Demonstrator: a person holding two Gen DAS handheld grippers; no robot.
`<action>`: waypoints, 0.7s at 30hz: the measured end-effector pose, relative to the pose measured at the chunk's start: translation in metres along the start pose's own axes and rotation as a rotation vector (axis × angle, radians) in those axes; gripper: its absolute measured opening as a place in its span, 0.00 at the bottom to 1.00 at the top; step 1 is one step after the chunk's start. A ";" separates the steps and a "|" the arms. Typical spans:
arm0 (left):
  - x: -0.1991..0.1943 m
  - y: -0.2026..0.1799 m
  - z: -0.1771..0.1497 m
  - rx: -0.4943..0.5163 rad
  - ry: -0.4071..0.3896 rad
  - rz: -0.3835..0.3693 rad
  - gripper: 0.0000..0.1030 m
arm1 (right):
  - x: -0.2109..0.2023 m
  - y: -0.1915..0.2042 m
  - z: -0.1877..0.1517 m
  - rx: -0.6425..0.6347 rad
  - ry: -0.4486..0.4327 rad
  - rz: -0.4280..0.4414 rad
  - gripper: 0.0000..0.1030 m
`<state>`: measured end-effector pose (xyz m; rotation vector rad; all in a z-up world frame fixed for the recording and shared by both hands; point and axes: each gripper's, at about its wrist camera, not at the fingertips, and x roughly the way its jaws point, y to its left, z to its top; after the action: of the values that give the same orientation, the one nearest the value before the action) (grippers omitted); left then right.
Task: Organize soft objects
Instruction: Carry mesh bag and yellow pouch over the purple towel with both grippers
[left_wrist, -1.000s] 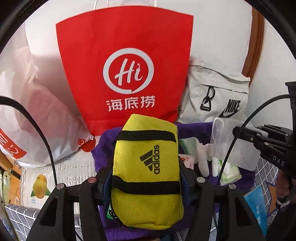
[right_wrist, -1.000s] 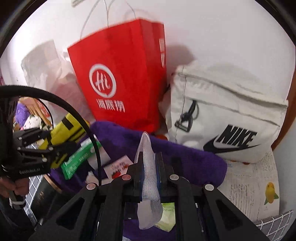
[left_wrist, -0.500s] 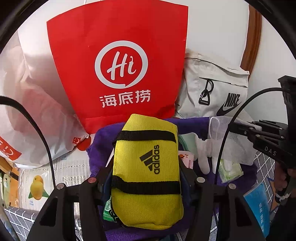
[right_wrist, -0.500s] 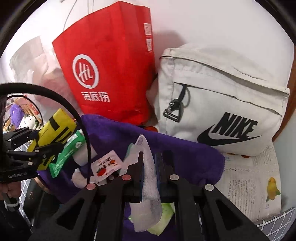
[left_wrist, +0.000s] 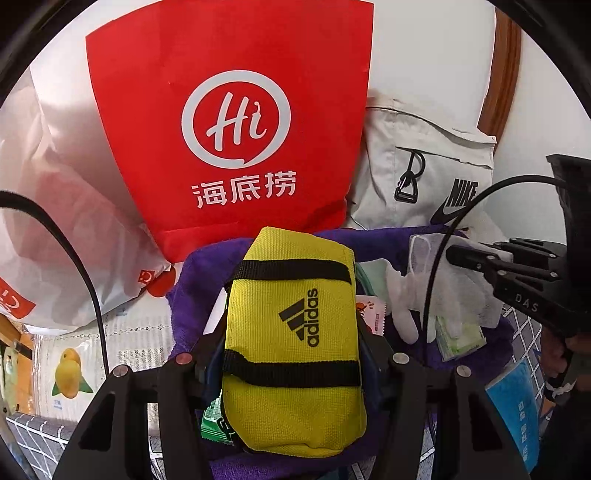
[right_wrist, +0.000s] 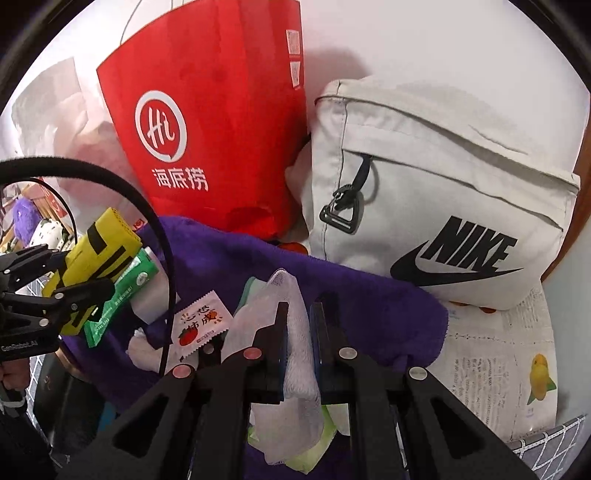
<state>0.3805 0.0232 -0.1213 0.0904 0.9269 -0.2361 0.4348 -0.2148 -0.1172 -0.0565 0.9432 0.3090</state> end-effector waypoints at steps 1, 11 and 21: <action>0.000 0.000 0.000 0.000 0.002 -0.001 0.55 | 0.002 0.001 0.000 0.000 0.005 0.004 0.10; 0.004 -0.003 -0.001 0.010 0.014 -0.010 0.55 | 0.013 0.010 -0.003 -0.021 0.041 0.034 0.10; 0.008 0.007 0.000 -0.018 0.030 -0.018 0.55 | 0.025 0.011 -0.005 0.009 0.081 0.123 0.14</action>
<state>0.3871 0.0288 -0.1275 0.0690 0.9594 -0.2441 0.4411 -0.1992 -0.1389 -0.0028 1.0306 0.4191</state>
